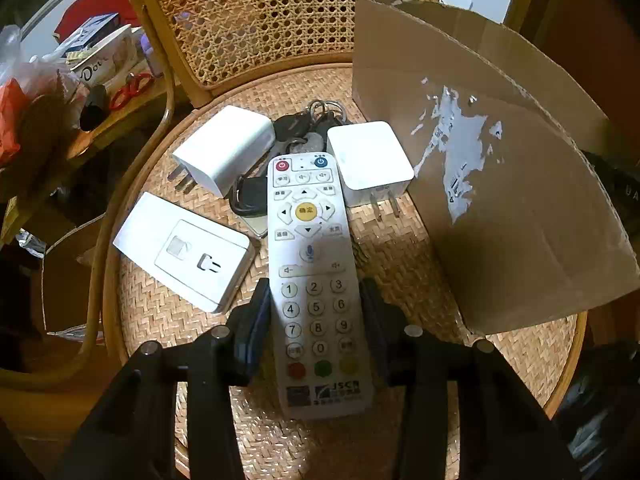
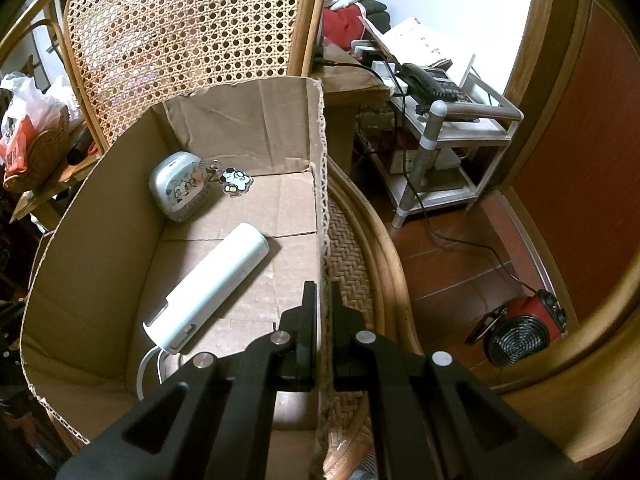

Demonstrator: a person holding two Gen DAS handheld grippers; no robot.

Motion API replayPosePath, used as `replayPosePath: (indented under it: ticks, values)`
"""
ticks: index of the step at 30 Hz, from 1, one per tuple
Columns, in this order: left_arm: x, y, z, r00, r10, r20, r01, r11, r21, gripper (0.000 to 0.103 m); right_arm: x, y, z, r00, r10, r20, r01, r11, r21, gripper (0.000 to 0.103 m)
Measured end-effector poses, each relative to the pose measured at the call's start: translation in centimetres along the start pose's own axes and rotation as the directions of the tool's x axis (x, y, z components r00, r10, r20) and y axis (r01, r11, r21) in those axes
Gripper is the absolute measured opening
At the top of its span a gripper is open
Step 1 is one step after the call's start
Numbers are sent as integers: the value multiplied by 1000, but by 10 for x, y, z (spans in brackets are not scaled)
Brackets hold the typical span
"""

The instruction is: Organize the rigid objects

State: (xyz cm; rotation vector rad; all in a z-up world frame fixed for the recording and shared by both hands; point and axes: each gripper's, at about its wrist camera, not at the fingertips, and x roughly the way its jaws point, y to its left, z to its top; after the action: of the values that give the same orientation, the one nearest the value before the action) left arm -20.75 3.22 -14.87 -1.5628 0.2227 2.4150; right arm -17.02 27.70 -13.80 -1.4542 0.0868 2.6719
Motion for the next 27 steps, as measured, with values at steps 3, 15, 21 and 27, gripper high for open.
replayPosePath:
  ticks: [3, 15, 21, 27]
  values:
    - [-8, 3, 0, 999, -2, 40, 3, 1000, -14, 40, 0, 0, 0, 1000, 1, 0, -1, 1000, 0, 7]
    - [-95, 2, 51, 970, -45, 237, 51, 998, -22, 0, 1, -2, 0, 1000, -8, 1, 8, 1000, 2, 5]
    - [-109, -14, 69, 965, -53, 258, 49, 999, 22, 0, 1, -3, -1, 1000, -9, 2, 9, 1000, -2, 5]
    - [-70, -17, 49, 988, 0, 155, -14, 996, 88, 10, 0, -3, 0, 1000, -9, 0, 9, 1000, -10, 5]
